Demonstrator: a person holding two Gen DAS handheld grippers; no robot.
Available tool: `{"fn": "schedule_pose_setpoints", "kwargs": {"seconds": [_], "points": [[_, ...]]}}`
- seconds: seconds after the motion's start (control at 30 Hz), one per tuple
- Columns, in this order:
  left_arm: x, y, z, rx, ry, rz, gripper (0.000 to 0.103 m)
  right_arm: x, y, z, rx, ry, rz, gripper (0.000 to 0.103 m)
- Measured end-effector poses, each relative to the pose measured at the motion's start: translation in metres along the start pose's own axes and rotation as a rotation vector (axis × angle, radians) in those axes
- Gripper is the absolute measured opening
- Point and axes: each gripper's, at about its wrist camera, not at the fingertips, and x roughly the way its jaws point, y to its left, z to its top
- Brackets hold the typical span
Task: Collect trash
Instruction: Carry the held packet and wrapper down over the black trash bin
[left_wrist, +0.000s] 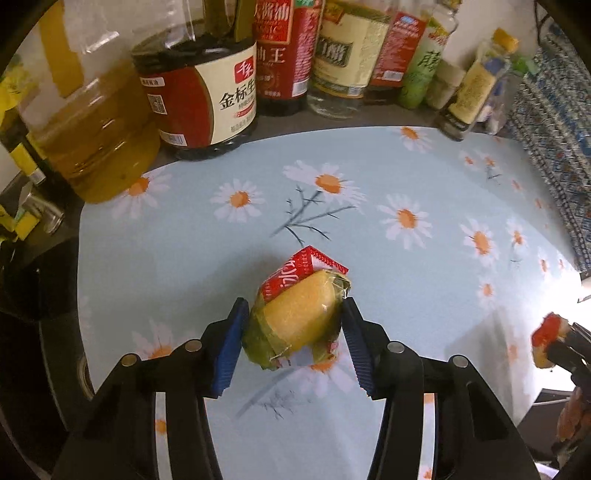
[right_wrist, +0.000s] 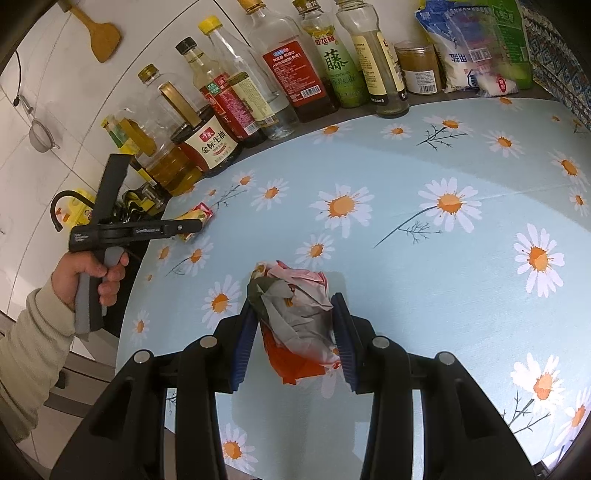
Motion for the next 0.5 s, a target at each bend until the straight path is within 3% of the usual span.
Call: {"fn": "schedule_pose_setpoints", "kwargs": {"seconds": [0.5], "points": [[-0.059, -0.015, -0.075, -0.073, -0.065, -0.081, 0.049, -0.003, 0.037, -0.019, -0.033, 0.011, 0.049, 0.041]]}}
